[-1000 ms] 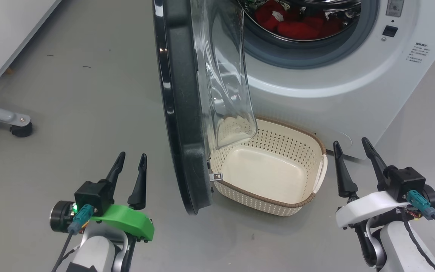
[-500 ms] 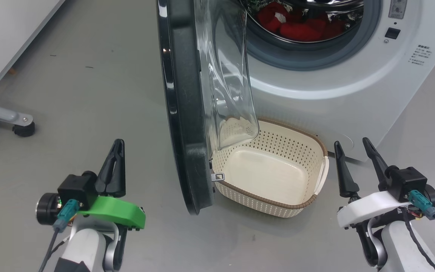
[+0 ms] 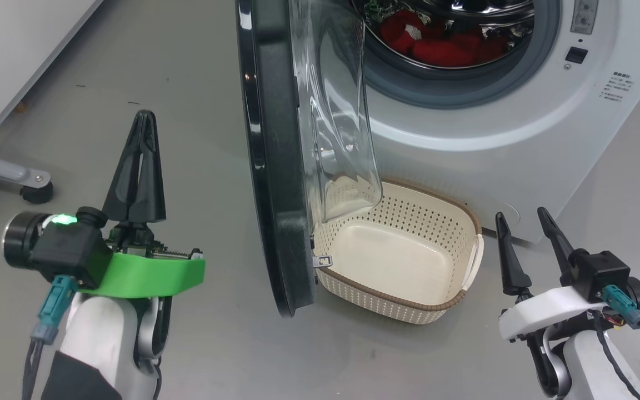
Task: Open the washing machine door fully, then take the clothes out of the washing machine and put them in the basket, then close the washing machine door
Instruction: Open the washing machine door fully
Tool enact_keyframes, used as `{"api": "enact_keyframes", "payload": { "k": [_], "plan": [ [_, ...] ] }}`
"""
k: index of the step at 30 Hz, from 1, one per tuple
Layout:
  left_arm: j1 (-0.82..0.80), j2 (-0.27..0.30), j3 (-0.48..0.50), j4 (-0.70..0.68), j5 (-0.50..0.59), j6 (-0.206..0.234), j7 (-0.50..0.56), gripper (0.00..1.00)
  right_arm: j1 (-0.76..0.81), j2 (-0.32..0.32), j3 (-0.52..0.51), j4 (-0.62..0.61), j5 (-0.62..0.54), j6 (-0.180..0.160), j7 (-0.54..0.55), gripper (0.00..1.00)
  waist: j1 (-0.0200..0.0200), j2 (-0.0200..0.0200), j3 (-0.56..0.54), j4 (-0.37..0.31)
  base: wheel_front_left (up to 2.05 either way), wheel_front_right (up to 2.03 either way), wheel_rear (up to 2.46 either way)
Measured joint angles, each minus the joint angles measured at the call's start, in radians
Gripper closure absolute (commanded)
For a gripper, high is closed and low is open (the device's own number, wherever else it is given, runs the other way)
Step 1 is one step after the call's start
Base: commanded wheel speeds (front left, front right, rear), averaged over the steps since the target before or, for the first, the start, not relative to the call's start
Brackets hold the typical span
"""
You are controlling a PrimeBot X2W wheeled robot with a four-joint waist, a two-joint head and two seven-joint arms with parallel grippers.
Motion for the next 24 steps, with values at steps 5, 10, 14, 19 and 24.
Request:
{"api": "enact_keyframes", "payload": {
  "k": [5, 10, 14, 19, 24],
  "plan": [
    [-0.017, 0.000, -0.034, -0.117, 0.045, -0.015, -0.001, 1.00, 0.011, 0.004, -0.003, 0.003, -0.008, 0.011, 0.000, 0.00, 0.0000, 0.0000, -0.007, 0.001, 0.00, 0.00, 0.00],
    [-0.021, 0.001, -0.122, -0.202, 0.049, -0.050, -0.001, 1.00, 0.011, 0.010, -0.007, 0.004, -0.016, 0.012, 0.000, 0.00, 0.0000, 0.0000, -0.012, -0.002, 0.00, 0.00, 0.00],
    [-0.019, 0.003, -0.220, -0.228, 0.040, -0.098, -0.001, 1.00, 0.011, 0.017, -0.008, 0.005, -0.017, 0.020, 0.000, 0.00, 0.0000, 0.0000, -0.014, -0.007, 0.00, 0.00, 0.00],
    [0.036, 0.006, -0.346, -0.219, 0.011, -0.127, 0.001, 1.00, 0.010, 0.024, -0.004, 0.008, -0.026, 0.029, 0.000, 0.00, 0.0000, 0.0000, -0.010, -0.020, 0.00, 0.00, 0.00],
    [0.085, 0.010, -0.427, -0.184, -0.021, -0.133, 0.049, 1.00, 0.010, 0.026, -0.005, 0.007, -0.034, 0.029, 0.000, 0.00, 0.0000, 0.0000, -0.003, -0.035, 0.00, 0.00, 0.00]
  ]
}}
